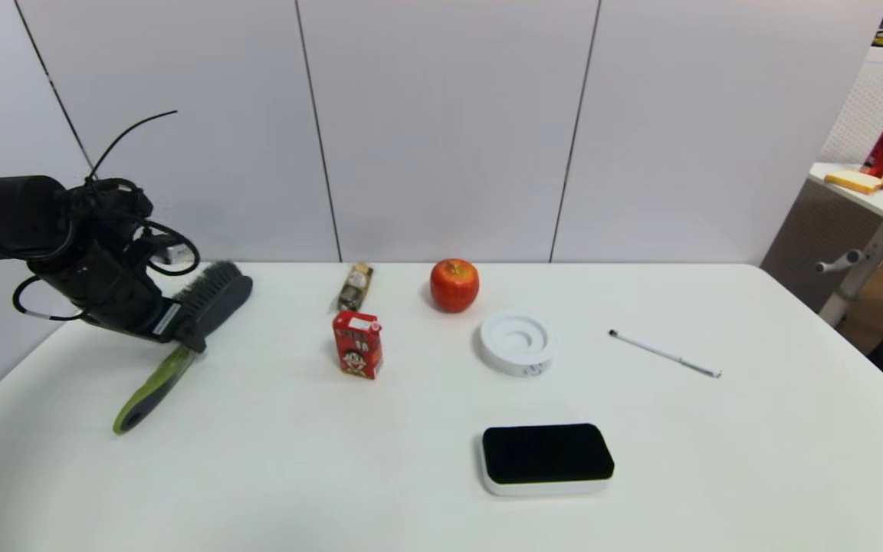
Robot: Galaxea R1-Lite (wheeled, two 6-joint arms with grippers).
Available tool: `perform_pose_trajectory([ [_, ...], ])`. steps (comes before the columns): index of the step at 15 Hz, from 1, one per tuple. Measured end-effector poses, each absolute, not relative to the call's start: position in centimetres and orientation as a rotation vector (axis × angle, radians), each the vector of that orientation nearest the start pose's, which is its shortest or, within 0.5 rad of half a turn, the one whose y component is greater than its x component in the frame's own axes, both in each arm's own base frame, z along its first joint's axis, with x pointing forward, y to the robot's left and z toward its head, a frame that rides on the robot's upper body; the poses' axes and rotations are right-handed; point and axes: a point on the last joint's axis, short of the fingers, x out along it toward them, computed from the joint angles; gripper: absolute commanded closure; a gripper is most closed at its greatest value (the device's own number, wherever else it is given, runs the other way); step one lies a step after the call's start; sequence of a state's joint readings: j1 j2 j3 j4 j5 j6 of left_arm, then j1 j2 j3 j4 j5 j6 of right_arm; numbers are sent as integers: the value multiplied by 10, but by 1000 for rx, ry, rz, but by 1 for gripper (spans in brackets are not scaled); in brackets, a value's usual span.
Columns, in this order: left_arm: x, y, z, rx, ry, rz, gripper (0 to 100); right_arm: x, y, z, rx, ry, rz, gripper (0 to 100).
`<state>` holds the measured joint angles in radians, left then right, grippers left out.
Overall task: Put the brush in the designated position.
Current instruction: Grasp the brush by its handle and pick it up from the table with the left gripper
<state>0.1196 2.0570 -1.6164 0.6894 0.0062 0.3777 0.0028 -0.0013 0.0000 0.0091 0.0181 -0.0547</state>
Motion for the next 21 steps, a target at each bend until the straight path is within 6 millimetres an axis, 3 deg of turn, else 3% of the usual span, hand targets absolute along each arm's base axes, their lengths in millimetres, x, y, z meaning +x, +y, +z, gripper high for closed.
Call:
perform_pose_trajectory([
  [13, 378, 19, 161, 195, 1196, -95, 0, -23, 0, 75, -54, 7, 21, 0],
  [21, 381, 19, 154, 114, 1215, -42, 0, -23, 0, 75, -54, 7, 21, 0],
])
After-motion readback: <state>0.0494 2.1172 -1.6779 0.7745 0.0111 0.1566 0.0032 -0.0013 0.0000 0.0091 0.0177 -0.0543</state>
